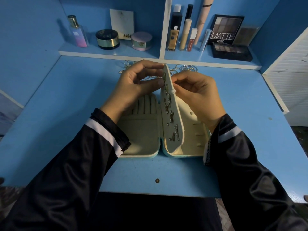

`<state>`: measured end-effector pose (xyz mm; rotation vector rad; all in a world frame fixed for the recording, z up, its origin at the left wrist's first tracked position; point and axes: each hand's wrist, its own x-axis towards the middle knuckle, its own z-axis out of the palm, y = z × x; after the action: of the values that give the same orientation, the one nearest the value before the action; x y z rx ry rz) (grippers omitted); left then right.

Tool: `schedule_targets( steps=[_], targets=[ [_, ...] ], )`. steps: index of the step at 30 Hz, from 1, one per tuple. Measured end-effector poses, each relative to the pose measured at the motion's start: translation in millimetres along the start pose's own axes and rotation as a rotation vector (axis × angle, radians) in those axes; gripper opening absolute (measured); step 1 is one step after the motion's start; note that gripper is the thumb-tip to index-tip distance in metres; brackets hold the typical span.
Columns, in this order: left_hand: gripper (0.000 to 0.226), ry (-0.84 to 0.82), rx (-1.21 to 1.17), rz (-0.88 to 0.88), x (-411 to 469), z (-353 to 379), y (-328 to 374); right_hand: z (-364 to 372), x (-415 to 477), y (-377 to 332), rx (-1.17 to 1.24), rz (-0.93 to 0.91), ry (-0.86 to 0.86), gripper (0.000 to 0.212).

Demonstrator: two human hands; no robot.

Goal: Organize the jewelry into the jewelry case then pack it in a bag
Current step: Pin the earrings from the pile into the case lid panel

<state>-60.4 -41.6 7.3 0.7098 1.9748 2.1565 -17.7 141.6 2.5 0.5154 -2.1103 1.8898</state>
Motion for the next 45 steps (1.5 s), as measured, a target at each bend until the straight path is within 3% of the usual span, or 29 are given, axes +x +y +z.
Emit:
schedule_targets(
  steps=[24, 37, 45],
  targets=[
    [0.032, -0.001, -0.008, 0.013, -1, 4, -3, 0, -7, -32, -0.040, 0.037, 0.106, 0.025],
    [0.034, -0.061, 0.161, 0.065, -4, 21, 1, -16, -32, -45, -0.165, 0.126, -0.010, 0.040],
    [0.041, -0.170, 0.339, 0.021, 4, 32, -10, -44, -57, -36, -0.205, 0.235, 0.007, 0.038]
  ],
)
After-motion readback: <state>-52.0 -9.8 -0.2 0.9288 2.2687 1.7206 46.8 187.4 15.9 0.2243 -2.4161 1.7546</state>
